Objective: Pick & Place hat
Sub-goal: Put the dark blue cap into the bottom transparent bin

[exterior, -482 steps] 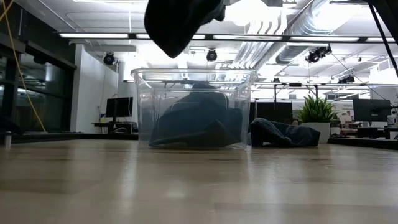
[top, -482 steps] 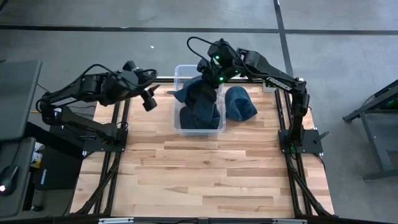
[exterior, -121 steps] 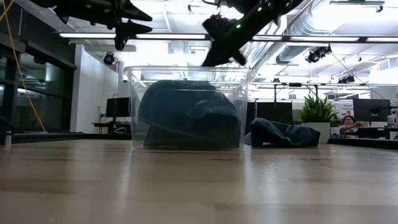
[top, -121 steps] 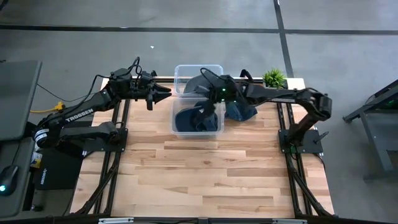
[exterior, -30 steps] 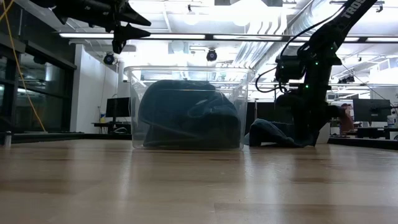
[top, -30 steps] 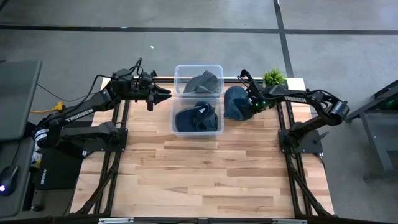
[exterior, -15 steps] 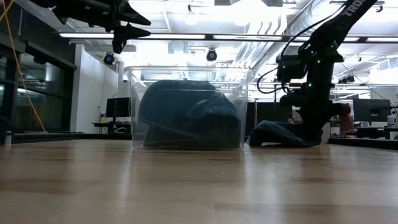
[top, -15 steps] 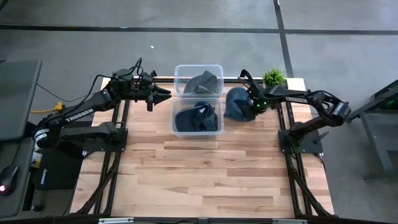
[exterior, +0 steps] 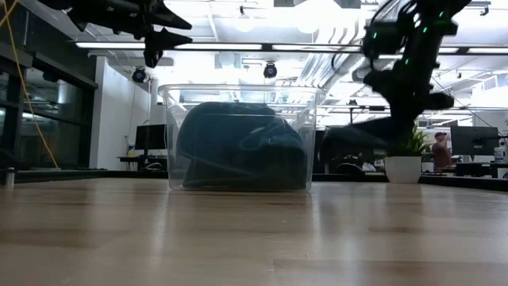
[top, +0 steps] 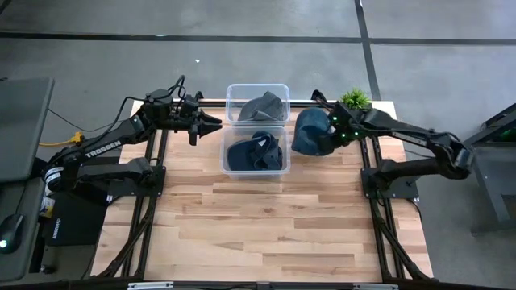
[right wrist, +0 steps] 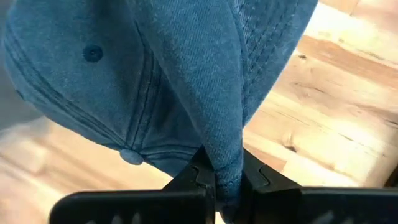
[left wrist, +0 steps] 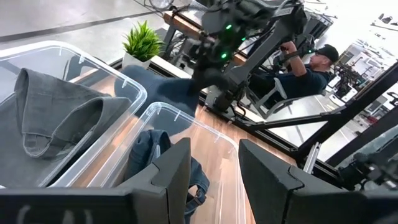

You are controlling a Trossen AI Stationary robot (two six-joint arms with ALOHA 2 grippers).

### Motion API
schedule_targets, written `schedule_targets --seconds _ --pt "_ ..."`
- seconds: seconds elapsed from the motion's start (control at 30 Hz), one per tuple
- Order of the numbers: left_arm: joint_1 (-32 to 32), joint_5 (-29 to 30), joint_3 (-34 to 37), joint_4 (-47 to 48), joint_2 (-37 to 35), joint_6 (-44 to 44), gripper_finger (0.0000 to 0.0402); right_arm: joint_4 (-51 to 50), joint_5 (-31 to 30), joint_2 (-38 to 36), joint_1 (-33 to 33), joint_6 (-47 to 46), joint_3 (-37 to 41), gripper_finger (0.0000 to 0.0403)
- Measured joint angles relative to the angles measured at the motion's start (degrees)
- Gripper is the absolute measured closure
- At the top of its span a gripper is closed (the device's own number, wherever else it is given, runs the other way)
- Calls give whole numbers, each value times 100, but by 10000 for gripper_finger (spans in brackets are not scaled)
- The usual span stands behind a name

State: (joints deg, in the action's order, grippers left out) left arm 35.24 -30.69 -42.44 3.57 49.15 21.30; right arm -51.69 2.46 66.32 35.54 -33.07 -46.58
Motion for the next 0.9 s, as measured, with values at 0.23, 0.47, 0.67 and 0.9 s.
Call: schedule_targets --seconds 0.23,0.47,0.67,0.9 --pt "0 5 0 -1 -1 -4 266 -655 -39 -693 -283 -419 -554 395" --pt "0 32 0 -25 0 -48 266 -1116 61 -979 -567 -500 -1312 395" --pt "0 35 0 -129 -1 -198 266 -767 748 -985 -731 -161 -1883 395" --pt "0 -12 0 -808 1 -454 266 890 2767 -985 -755 44 -1891 395"
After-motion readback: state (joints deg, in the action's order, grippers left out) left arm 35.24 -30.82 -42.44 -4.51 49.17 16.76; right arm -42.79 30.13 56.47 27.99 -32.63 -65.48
